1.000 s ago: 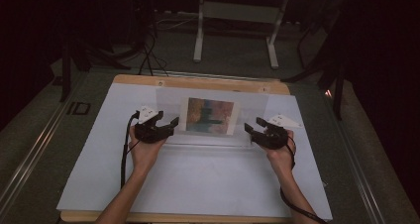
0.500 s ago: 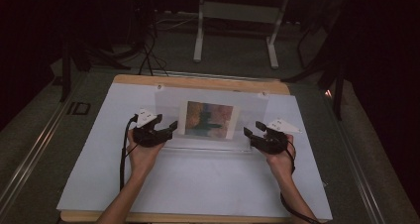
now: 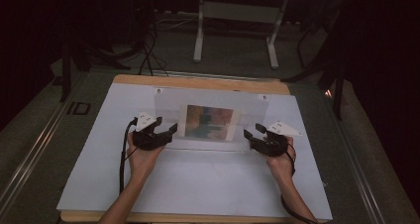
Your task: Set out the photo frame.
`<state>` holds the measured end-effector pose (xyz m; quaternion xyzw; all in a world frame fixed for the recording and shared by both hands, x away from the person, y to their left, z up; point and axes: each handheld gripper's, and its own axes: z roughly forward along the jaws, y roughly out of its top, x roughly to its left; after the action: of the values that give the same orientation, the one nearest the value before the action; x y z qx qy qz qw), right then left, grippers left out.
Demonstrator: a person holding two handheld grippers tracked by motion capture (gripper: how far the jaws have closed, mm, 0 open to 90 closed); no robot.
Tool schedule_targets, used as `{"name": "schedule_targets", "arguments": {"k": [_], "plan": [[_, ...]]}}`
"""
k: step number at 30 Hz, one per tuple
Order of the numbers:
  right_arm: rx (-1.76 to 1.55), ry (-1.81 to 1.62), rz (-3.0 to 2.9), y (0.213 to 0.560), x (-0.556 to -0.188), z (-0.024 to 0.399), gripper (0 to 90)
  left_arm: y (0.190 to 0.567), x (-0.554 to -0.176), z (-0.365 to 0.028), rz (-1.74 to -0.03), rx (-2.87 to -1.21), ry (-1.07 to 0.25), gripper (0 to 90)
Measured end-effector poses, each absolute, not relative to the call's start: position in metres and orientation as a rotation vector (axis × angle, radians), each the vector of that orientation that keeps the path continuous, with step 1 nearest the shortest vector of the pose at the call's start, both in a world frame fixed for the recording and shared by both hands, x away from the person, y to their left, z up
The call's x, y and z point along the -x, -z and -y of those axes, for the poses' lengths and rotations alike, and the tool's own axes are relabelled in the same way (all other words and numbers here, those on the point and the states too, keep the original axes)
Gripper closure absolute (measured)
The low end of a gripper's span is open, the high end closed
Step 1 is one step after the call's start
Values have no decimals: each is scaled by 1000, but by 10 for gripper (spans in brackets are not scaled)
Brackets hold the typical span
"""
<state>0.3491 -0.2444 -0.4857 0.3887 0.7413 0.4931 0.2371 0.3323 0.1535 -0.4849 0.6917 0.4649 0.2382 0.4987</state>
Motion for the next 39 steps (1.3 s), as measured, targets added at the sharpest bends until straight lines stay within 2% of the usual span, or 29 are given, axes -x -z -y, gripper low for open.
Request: {"name": "schedule_targets", "arguments": {"k": [24,33,39], "plan": [[-1045,-1340,-2028,488,-340,243,433,488,-331,-162,-1078,-1688,-541,348],[-1052,-1403,-2036,489,-339,249,471,488,-331,-164,-1067,-1694,-530,345],[-1012,-1415,-2061,486,-339,253,439,485,-327,-175,-1042,-1666,-510,346]]}}
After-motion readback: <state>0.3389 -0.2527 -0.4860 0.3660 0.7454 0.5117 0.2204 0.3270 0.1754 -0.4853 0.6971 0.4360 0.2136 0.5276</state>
